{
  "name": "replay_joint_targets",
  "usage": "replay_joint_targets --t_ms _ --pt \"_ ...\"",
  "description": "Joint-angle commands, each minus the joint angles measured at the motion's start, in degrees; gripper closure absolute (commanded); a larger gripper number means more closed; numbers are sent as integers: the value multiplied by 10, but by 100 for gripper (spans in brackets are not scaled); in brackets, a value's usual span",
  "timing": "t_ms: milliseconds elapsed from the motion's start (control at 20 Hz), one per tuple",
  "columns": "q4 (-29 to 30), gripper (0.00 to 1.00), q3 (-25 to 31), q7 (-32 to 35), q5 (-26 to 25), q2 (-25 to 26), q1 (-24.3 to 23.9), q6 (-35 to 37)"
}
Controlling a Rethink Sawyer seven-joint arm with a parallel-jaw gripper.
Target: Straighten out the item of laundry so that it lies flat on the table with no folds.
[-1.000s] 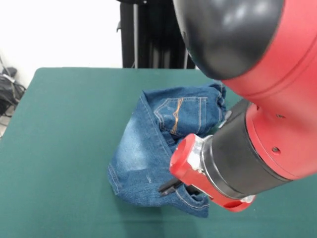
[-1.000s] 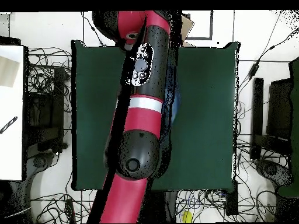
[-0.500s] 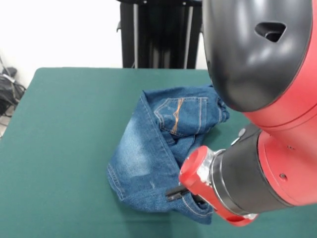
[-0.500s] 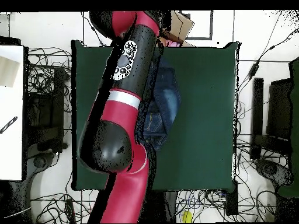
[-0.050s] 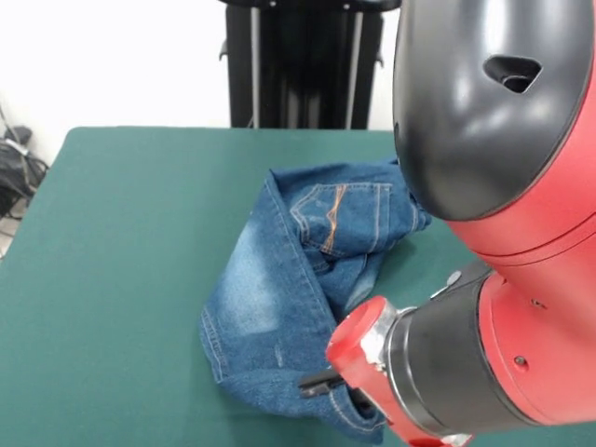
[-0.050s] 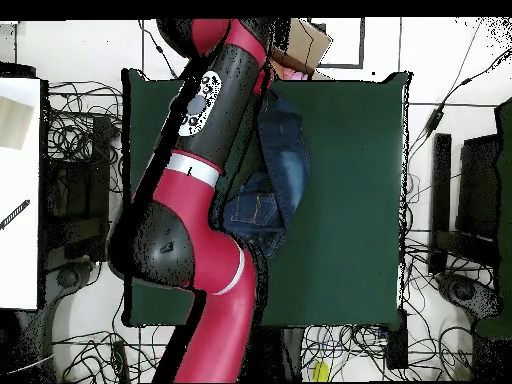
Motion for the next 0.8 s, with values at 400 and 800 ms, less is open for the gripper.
replay_joint_targets --t_ms 400,800 --pt "55 100 -286 114 159 7 -17 33" --pt "62 100 -199 106 101 49 -19 -63"
